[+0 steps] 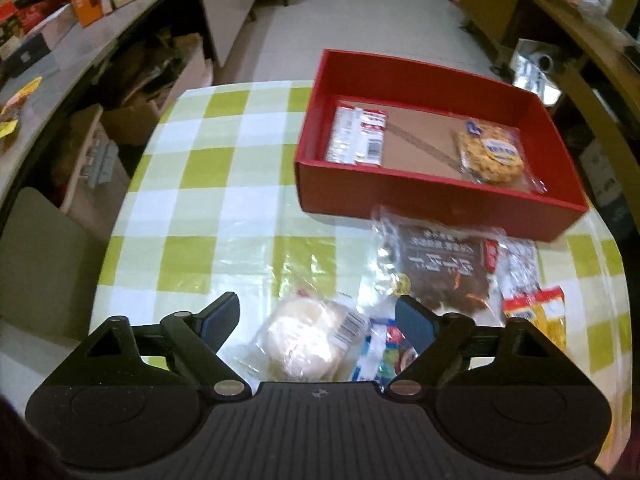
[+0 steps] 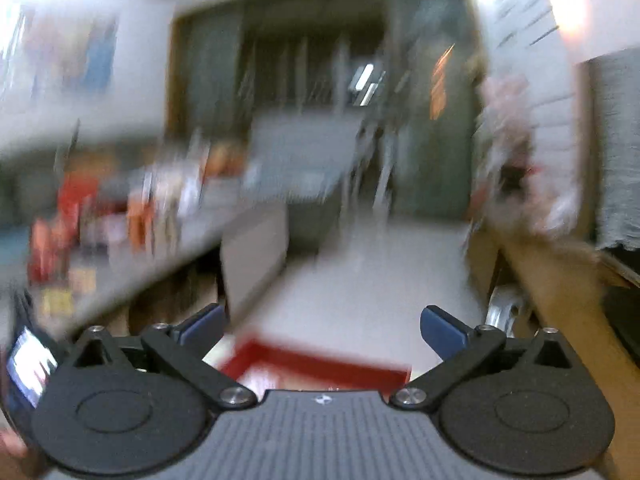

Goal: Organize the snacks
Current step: 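Withdraw both tools from the tray back over the table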

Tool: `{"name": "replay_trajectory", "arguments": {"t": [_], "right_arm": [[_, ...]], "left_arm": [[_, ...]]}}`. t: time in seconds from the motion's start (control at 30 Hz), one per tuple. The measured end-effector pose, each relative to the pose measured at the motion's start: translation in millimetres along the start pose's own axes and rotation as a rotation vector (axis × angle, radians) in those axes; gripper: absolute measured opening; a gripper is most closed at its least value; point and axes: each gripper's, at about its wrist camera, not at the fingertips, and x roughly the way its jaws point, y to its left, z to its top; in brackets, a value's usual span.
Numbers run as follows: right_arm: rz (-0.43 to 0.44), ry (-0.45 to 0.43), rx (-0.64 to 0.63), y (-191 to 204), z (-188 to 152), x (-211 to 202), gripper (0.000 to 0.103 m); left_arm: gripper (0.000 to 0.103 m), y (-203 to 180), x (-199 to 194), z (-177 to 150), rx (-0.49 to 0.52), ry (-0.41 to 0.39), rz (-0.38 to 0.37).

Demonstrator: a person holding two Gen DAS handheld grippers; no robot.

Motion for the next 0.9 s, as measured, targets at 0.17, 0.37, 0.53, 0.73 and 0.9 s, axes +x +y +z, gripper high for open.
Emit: {"name": "replay_trajectory", "arguments": {"t": [0.17, 0.37, 0.53, 0.73, 0.9], "right_arm": [[0.152, 0.500, 0.084, -12, -47, 57, 0.103], [0.047, 0.607, 0.025, -24, -77, 77, 0.103], [0.024, 0.712, -0.069, -30, -101, 85, 0.103], [0.003, 0.790, -0.070, -39, -116, 99, 0.103], [-0.011, 0.851, -0.084, -34, -128, 107, 0.098]], "left_arm": [[0.090, -3, 20, -6, 0.051, 0.039, 0.025], [0.090, -5, 38, -11, 0.102, 0.064, 0.042], [0.091, -6, 58, -11, 0.128, 0.117, 0.055], [0.085, -13, 68, -16, 0.162, 0.154, 0.083], [0.069, -16, 64, -17, 0.155, 0.181, 0.089]]}}
